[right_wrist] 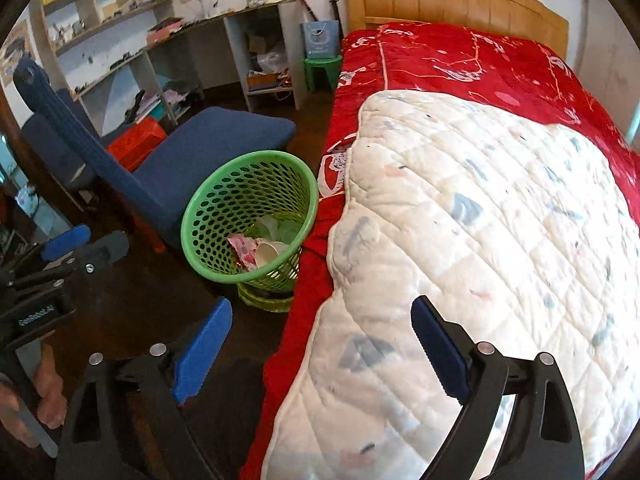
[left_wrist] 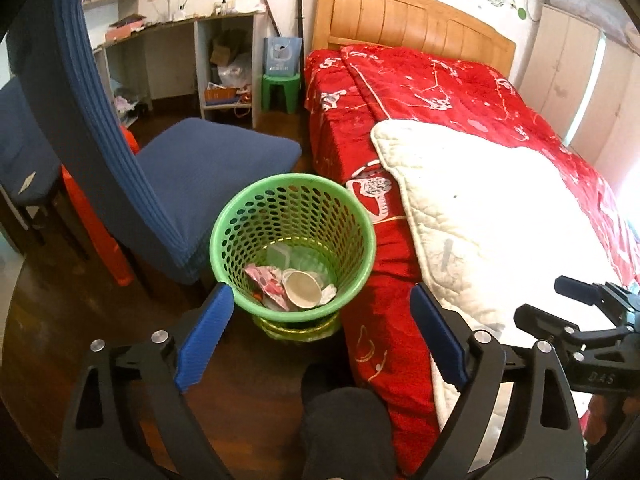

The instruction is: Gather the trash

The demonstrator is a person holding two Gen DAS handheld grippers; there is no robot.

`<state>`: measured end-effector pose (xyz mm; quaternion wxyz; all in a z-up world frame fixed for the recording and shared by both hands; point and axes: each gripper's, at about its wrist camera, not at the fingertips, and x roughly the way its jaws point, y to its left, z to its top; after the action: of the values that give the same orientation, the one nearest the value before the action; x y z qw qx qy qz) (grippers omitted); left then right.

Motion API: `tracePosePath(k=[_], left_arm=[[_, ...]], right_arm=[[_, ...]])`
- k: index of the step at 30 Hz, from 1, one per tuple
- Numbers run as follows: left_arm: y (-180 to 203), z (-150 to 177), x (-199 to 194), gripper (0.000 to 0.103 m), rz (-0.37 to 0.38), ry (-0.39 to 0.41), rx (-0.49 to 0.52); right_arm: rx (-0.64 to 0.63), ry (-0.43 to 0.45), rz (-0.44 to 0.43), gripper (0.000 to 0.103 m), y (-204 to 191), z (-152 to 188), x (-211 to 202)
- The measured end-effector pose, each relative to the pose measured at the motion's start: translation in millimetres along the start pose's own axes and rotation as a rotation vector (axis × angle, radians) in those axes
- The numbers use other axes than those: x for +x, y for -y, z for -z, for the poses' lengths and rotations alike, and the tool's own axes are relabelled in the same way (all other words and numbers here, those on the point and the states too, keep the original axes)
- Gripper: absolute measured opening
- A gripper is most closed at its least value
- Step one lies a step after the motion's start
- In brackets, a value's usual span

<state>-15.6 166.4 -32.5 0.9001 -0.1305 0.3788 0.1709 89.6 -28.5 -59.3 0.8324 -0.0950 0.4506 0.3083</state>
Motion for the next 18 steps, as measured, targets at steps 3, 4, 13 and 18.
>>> tracePosePath(k=[3, 4, 13, 18], left_arm=[[8, 2, -8, 0.096, -0.005, 0.017, -0.003], [11, 2, -10, 0.096, -0.007, 0.020, -0.001], [41, 9, -31, 0.098, -0.008, 0.046, 0.033], [48, 14, -36, 0.098, 0.002, 0.044, 0.030]], right_arm=[[0.011, 0.012, 0.021, 0.089, 5, 10, -12], [0.017, 0.016, 0.029, 0.090, 7, 12, -15], [0.078, 0.058, 0.036, 0.090, 26, 35, -47], [0.080, 0.082, 0.058, 0.091, 29, 41, -61]])
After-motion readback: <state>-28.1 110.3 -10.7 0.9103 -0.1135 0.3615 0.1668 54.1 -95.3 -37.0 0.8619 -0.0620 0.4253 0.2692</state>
